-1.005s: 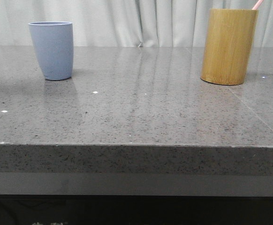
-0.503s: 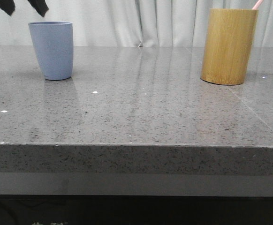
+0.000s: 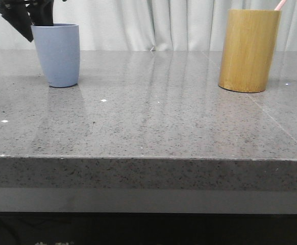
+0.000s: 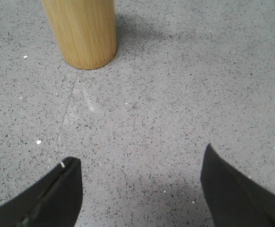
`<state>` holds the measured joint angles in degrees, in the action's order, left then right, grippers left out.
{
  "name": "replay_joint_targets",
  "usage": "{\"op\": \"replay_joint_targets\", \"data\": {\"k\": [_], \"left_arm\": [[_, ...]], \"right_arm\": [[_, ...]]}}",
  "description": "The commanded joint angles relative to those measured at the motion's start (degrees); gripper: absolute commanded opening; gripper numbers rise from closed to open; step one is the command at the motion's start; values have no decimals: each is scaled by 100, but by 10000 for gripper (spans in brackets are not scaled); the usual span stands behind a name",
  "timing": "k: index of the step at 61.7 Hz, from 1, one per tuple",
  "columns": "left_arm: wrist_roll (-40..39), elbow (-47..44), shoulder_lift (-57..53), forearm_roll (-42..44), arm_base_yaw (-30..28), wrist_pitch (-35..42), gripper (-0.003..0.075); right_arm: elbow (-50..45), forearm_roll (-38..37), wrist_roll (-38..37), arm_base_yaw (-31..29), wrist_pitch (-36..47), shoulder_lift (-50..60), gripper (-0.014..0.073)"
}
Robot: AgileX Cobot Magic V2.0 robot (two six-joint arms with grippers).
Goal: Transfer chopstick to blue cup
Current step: 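Reach the left gripper down and grasp the rim of the light blue cup, then lift the blue cup with the left gripper and carry it toward the bamboo holder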
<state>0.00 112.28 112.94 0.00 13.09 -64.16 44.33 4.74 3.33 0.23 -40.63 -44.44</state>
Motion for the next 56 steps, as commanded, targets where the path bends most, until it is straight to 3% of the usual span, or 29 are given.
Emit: {"op": "replay_joint_targets", "data": {"k": [1, 12, 25, 56], "left_arm": [[0, 211, -288, -58, 36, 154, 128], [0, 254, -288, -109, 36, 89, -17], [38, 645, -288, -153, 295, -109, -19], [83, 2402, 499, -163, 1751, -403, -19]], "right_arm": [[158, -18, 31, -20, 382, -4, 542], [158, -18, 31, -20, 382, -4, 542], [158, -18, 31, -20, 395, -4, 542], [158, -5, 31, -20, 308, -214, 542]]}}
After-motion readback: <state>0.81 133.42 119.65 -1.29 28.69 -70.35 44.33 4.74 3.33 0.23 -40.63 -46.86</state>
